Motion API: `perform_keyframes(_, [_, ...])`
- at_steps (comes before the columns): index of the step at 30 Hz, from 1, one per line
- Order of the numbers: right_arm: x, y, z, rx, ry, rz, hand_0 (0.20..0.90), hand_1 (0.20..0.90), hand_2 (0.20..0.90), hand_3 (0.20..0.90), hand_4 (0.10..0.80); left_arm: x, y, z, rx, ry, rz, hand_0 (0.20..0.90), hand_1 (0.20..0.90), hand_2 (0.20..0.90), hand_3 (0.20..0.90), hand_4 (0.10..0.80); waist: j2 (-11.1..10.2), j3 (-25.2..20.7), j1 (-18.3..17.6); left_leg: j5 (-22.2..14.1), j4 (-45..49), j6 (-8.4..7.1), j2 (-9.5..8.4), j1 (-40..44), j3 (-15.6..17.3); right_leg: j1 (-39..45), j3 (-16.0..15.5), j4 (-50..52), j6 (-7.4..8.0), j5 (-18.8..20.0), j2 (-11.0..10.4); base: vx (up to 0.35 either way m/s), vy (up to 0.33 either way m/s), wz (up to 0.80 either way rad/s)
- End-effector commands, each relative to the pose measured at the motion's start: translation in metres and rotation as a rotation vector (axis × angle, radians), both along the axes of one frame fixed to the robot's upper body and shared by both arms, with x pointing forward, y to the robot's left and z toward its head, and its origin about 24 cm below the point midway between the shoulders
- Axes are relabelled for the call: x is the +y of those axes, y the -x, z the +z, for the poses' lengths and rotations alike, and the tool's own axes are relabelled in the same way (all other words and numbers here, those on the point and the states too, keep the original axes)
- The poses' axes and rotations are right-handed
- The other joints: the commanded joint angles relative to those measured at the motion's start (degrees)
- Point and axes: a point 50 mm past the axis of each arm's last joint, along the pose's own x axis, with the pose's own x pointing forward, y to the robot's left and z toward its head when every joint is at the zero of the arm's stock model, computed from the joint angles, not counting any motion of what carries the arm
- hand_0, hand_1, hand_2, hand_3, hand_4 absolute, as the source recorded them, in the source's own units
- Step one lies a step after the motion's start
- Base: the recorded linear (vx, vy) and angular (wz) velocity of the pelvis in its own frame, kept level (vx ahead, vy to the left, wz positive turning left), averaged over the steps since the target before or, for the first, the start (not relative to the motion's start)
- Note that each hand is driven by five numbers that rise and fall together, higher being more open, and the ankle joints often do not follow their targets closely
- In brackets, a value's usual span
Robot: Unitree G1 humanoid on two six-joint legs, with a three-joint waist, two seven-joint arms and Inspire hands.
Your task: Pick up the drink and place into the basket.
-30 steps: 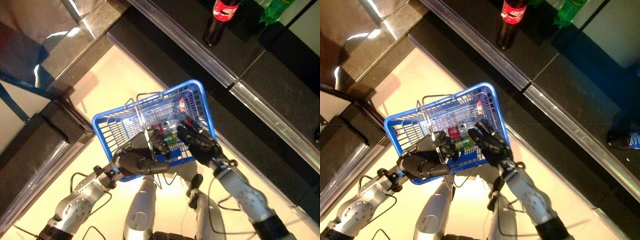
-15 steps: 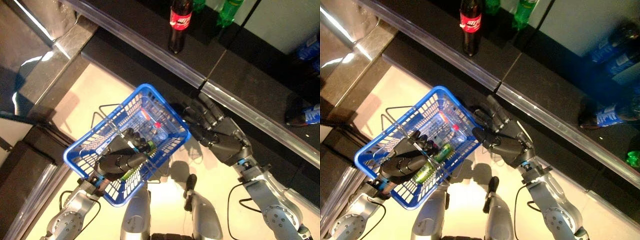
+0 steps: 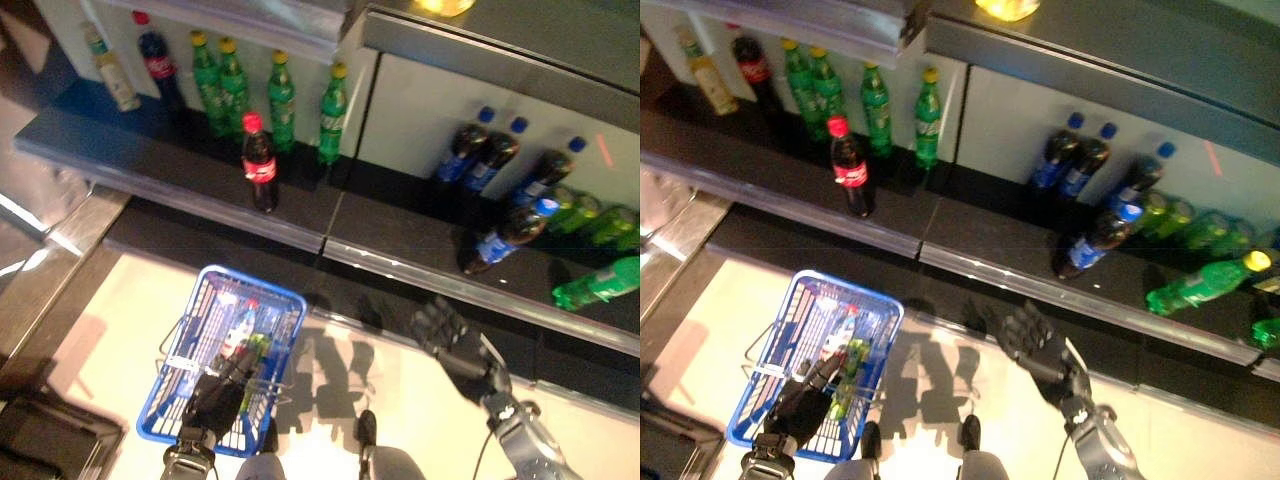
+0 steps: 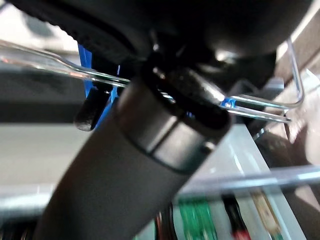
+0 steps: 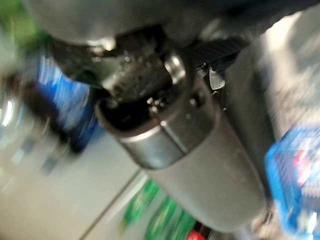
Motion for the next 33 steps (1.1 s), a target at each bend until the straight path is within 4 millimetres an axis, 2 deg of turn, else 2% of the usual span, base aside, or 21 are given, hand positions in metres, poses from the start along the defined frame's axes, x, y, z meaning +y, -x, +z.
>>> perform_keyframes(1, [0.007,0.007,-0.012,0.076,0.077,0.014,0.900,0.900,0.900,0.900,0.800,0.021,-0.030,0.039,-0.265,-0.180,0.033,0.300,0.300,0.300,0.200,0.100,3.1,-9.1,-0.4,0.1,0.1,3.02,-0.92,-0.2,-0.5,0.0,-1.2,0.4,-1.21,3.4,-0.6,-0.013,0.099,-0.40])
perform_keyframes(2, [0.008,0.017,-0.029,0.167,0.104,-0.013,0.900,0.900,0.900,0.900,0.800,0.022,-0.024,0.023,-0.176,-0.157,0.080,0.300,0.300,0.300,0.200,0.100,3.4,-9.5,-1.1,-0.3,-0.1,3.16,-1.02,0.3,0.0,0.1,-0.8,0.4,-1.05,3.6,-0.7,-0.007,0.087,-0.36])
perform_keyframes(6, [0.004,0.052,-0.065,0.394,0.174,-0.099,0.900,0.900,0.900,0.900,0.800,0.019,-0.004,-0.011,0.022,-0.124,0.135,0.300,0.300,0.300,0.200,0.100,4.0,-10.2,-2.2,-1.2,-0.1,3.39,-1.24,1.0,1.9,-0.1,-0.7,0.1,0.03,4.7,-1.7,-0.009,0.078,-0.44])
perform_keyframes(10, [0.002,0.065,-0.076,0.471,0.235,-0.106,0.900,0.900,0.900,0.900,0.800,0.017,0.007,-0.021,0.107,-0.144,0.132,0.300,0.300,0.300,0.200,0.100,4.0,-10.2,-2.4,-1.7,-0.1,3.25,-1.01,1.5,3.3,-0.6,-1.8,-0.1,0.87,5.6,-2.4,-0.017,-0.010,-0.30])
perform_keyframes(12, [0.000,0.075,-0.084,0.552,0.308,-0.049,0.900,0.900,0.900,0.900,0.800,0.023,0.020,-0.028,0.176,-0.154,0.162,0.300,0.300,0.300,0.200,0.100,3.9,-9.8,-1.5,-1.7,-0.1,2.40,0.38,2.8,8.0,-0.7,-8.8,0.6,2.29,7.0,-4.0,-0.135,-0.177,-0.78])
perform_keyframes(13, [-0.003,0.079,-0.086,0.581,0.361,-0.026,0.900,0.900,0.900,0.900,0.800,0.026,0.024,-0.031,0.202,-0.153,0.178,0.300,0.300,0.300,0.200,0.100,4.0,-9.5,-1.0,-1.4,-0.1,2.53,0.86,2.7,8.6,-0.6,-10.2,4.0,2.29,6.8,-4.8,-0.161,-0.183,-1.18])
perform_keyframes(14, [-0.003,0.078,-0.086,0.580,0.360,-0.026,0.900,0.900,0.900,0.900,0.800,0.026,0.024,-0.031,0.201,-0.154,0.179,0.300,0.300,0.300,0.200,0.100,4.0,-9.7,-1.0,-1.3,-0.1,2.53,0.84,2.5,8.6,-0.9,-10.1,4.1,2.24,6.8,-4.9,-0.166,-0.204,-1.10])
perform_keyframes(17, [0.000,0.083,-0.092,0.637,0.423,-0.014,0.900,0.900,0.900,0.900,0.800,0.027,0.024,-0.035,0.247,-0.144,0.204,0.300,0.300,0.300,0.200,0.100,4.5,-9.5,-1.3,-0.9,-0.1,3.54,1.25,1.8,7.3,-2.5,-7.5,11.5,1.44,4.5,-4.3,-0.117,-0.194,-0.61])
perform_keyframes(19, [0.005,0.080,-0.093,0.643,0.453,-0.006,0.900,0.900,0.900,0.900,0.800,0.027,0.025,-0.038,0.281,-0.144,0.242,0.300,0.300,0.300,0.200,0.100,4.7,-9.4,-0.4,-0.1,-0.1,3.34,2.31,1.7,7.0,-2.3,-9.5,12.2,0.84,3.0,-4.5,-0.137,-0.355,-0.36])
perform_keyframes(21, [0.009,0.080,-0.095,0.645,0.485,0.024,0.900,0.900,0.900,0.900,0.800,0.026,0.032,-0.042,0.315,-0.141,0.287,0.300,0.300,0.300,0.200,0.100,4.6,-9.6,0.7,0.9,-0.1,2.33,3.74,1.7,7.0,-0.6,-11.7,9.2,0.34,1.8,-4.3,-0.091,-0.508,-0.48])
perform_keyframes(22, [0.009,0.081,-0.095,0.644,0.537,0.065,0.900,0.900,0.900,0.900,0.800,0.026,0.039,-0.044,0.351,-0.134,0.326,0.300,0.300,0.300,0.200,0.100,4.6,-9.6,0.7,1.8,0.0,1.26,5.26,1.6,6.6,0.4,-10.5,7.8,-1.28,-0.3,-1.6,-0.049,-0.495,-0.89])
perform_keyframes(23, [0.009,0.082,-0.095,0.645,0.544,0.071,0.900,0.900,0.900,0.900,0.800,0.026,0.039,-0.045,0.356,-0.133,0.332,0.300,0.300,0.300,0.200,0.100,4.6,-9.6,0.7,1.9,0.1,1.12,5.46,1.5,6.5,0.4,-10.2,7.6,-1.51,-0.6,-1.1,-0.019,-0.613,-0.92])
perform_keyframes(24, [0.008,0.082,-0.095,0.655,0.567,0.120,0.900,0.900,0.900,0.900,0.800,0.029,0.043,-0.045,0.374,-0.113,0.389,0.300,0.300,0.300,0.200,0.100,4.1,-9.2,0.6,3.1,1.9,-0.27,7.48,1.0,5.9,0.7,-9.4,7.3,-3.09,-1.6,0.9,0.002,-0.425,-0.86])
perform_keyframes(25, [0.007,0.082,-0.095,0.656,0.567,0.126,0.900,0.900,0.900,0.900,0.800,0.030,0.043,-0.046,0.376,-0.105,0.405,0.300,0.300,0.300,0.200,0.100,4.0,-9.0,0.6,3.5,2.6,-0.61,8.02,0.7,5.7,0.8,-9.3,7.2,-3.43,-1.8,1.2,0.019,-0.672,-0.85])
perform_keyframes(26, [0.007,0.085,-0.096,0.666,0.574,0.147,0.900,0.900,0.900,0.900,0.800,0.029,0.046,-0.047,0.379,-0.071,0.458,0.300,0.300,0.300,0.200,0.100,3.7,-8.2,0.5,6.7,6.4,-1.21,9.56,-1.6,2.2,1.2,-6.5,6.8,-5.49,-2.7,3.9,0.030,-0.518,-0.90])
perform_keyframes(27, [0.007,0.085,-0.096,0.673,0.584,0.172,0.900,0.900,0.900,0.900,0.800,0.027,0.048,-0.048,0.382,-0.051,0.495,0.300,0.300,0.300,0.200,0.100,3.3,-7.7,1.0,6.8,8.6,-0.55,8.74,-3.0,-1.5,1.3,-5.0,6.6,-6.26,-2.8,4.7,0.039,-0.465,-0.87])
perform_keyframes(29, [0.007,0.085,-0.096,0.675,0.589,0.182,0.900,0.900,0.900,0.900,0.800,0.027,0.049,-0.049,0.382,-0.045,0.508,0.300,0.300,0.300,0.200,0.100,3.1,-7.5,1.1,6.5,9.4,-0.27,8.30,-3.4,-2.7,1.3,-4.5,6.6,-6.43,-2.8,4.8,0.056,-0.242,-0.65])
perform_keyframes(30, [0.005,0.086,-0.096,0.675,0.622,0.249,0.900,0.900,0.900,0.900,0.800,0.026,0.058,-0.050,0.374,-0.009,0.572,0.300,0.300,0.300,0.200,0.100,2.4,-6.5,2.7,4.5,14.9,2.06,3.39,-6.2,-10.5,1.3,-0.1,6.4,-7.45,-2.6,6.0,0.148,-0.415,-0.72])
perform_keyframes(31, [0.005,0.085,-0.096,0.675,0.631,0.279,0.900,0.900,0.900,0.900,0.800,0.025,0.061,-0.051,0.367,0.003,0.594,0.300,0.300,0.300,0.200,0.100,2.1,-5.9,3.9,2.2,17.9,3.75,-0.78,-7.6,-13.4,1.6,1.1,6.1,-7.68,-2.4,6.4,0.184,-0.493,-1.01])
perform_keyframes(32, [0.005,0.083,-0.096,0.675,0.634,0.287,0.900,0.900,0.900,0.900,0.800,0.024,0.061,-0.051,0.365,0.007,0.597,0.300,0.300,0.300,0.200,0.100,2.0,-5.8,4.4,0.8,19.3,4.69,-2.97,-8.6,-13.7,1.5,1.4,6.0,-7.69,-2.2,6.6,0.196,-0.371,-0.84])
perform_keyframes(33, [0.003,0.081,-0.096,0.676,0.638,0.284,0.900,0.900,0.900,0.900,0.800,0.023,0.058,-0.050,0.372,0.007,0.581,0.300,0.300,0.300,0.200,0.100,2.2,-5.4,4.8,-1.0,20.7,5.69,-5.42,-9.7,-11.6,1.8,1.1,6.1,-7.70,-2.4,7.0,0.133,-0.230,-1.05])
